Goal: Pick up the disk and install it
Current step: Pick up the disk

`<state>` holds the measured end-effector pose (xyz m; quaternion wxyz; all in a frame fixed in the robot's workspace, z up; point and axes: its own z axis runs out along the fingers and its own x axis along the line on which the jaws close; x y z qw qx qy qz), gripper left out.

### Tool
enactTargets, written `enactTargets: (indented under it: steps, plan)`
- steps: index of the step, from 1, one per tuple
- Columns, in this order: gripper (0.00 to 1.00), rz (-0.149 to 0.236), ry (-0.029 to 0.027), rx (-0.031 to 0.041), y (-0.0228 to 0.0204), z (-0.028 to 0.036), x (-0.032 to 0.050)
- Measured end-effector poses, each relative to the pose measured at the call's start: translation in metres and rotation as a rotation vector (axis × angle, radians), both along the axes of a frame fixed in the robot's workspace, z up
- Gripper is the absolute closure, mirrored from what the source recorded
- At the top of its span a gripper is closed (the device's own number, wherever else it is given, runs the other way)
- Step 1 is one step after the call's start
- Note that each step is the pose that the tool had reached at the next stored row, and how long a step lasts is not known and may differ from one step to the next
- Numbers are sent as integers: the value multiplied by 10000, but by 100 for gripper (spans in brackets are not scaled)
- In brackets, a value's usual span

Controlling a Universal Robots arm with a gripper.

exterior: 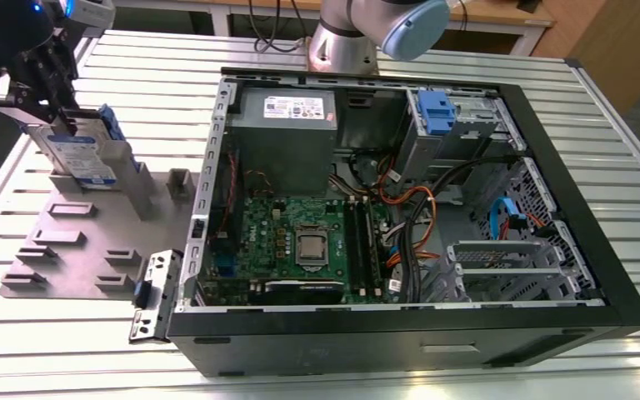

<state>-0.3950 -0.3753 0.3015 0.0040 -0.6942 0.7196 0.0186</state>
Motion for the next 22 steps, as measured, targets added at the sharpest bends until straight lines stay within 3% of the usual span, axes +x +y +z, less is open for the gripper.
enactTargets:
  steps: [14, 18, 20, 22]
  plan:
    - [65, -1, -4, -7, 0, 72, 0]
    - [65, -26, 2, -71, -1, 75, 0]
    - [65, -27, 1, -268, 0, 74, 0]
    - [65, -27, 1, -270, 0, 74, 0]
